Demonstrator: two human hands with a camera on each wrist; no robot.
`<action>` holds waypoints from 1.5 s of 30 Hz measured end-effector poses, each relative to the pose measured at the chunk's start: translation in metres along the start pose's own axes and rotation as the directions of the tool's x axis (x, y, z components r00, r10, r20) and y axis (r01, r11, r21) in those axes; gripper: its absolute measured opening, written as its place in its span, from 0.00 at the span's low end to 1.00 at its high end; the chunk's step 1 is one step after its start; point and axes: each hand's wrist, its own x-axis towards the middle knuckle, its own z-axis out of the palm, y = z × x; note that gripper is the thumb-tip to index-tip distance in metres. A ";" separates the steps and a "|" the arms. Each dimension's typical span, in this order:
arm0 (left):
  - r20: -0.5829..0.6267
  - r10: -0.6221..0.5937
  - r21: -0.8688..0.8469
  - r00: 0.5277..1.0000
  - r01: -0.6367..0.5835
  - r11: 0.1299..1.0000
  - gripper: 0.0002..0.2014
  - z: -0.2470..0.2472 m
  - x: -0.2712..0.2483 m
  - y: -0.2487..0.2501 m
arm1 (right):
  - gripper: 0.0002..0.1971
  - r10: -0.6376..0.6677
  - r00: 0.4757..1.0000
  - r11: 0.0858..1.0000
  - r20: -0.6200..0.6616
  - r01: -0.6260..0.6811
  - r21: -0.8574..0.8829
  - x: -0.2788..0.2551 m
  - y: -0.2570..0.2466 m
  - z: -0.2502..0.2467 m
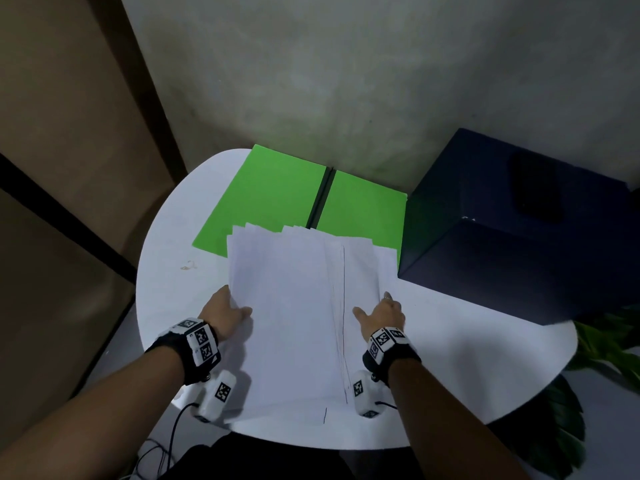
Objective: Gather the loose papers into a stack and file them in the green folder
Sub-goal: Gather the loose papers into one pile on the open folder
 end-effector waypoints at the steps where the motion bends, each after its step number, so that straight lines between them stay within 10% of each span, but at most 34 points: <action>1: -0.006 0.001 -0.010 1.000 -0.001 1.000 0.22 0.001 0.000 0.000 | 0.49 0.016 1.000 1.000 -0.003 -0.016 0.009 0.003 -0.001 0.000; 20: -0.019 -0.026 -0.063 0.999 0.025 0.998 0.21 -0.004 -0.008 -0.003 | 0.35 0.170 0.968 0.899 0.184 -0.229 0.373 -0.016 -0.031 -0.011; 28: -0.003 -0.040 -0.100 0.999 0.039 0.994 0.23 -0.013 -0.011 -0.002 | 0.16 -0.116 0.934 0.857 -0.337 0.266 0.441 -0.042 -0.028 -0.101; 35: 0.021 0.067 -0.072 0.998 -0.066 0.995 0.24 -0.007 -0.021 0.027 | 0.11 -0.227 0.797 0.550 -0.559 0.579 0.602 -0.099 -0.056 -0.200; 41: 0.101 0.058 -0.204 0.993 -0.037 0.978 0.19 -0.007 -0.041 0.046 | 0.13 -0.230 0.900 0.500 -0.369 0.435 0.749 -0.072 -0.053 -0.159; 45: 0.309 -0.174 -0.663 0.935 0.343 0.665 0.34 -0.008 -0.024 0.031 | 0.27 -0.138 0.980 0.694 -0.143 0.199 0.692 -0.027 -0.035 -0.078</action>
